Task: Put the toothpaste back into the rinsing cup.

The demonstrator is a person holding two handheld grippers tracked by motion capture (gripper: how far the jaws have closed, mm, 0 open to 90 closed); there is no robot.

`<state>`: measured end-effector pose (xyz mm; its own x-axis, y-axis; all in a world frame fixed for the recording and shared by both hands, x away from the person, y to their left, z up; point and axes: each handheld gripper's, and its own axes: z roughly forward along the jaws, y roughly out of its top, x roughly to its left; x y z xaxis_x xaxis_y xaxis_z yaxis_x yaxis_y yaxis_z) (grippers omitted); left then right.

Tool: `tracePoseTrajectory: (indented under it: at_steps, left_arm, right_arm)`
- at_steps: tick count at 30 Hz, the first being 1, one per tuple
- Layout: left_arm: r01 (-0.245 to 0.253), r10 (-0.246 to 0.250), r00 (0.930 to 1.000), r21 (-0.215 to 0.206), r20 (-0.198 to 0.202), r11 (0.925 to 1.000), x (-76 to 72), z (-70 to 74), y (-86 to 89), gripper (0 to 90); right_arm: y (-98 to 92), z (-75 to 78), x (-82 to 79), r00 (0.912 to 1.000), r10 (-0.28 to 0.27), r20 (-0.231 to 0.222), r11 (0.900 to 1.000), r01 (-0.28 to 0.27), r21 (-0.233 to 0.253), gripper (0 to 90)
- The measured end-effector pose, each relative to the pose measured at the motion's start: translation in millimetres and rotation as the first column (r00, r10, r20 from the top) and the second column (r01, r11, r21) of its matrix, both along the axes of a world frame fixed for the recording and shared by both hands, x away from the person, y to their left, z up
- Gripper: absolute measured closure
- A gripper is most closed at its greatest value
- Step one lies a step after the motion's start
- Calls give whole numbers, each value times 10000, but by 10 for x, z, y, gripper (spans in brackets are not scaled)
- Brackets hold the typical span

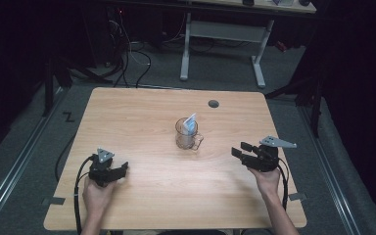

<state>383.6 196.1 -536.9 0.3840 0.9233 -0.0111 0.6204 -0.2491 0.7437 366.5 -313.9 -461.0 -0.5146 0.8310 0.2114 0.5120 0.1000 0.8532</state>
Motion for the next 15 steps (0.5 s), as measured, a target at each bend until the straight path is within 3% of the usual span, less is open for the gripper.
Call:
tracePoseTrajectory:
  at_steps: [15]
  left_arm:
    - [-1, 1, 10000, 1, -1, 10000, 0, 0, 0, 298]
  right_arm:
    - [-23, -133, -29, 9996, -185, -195, 9998, 183, -107, 446]
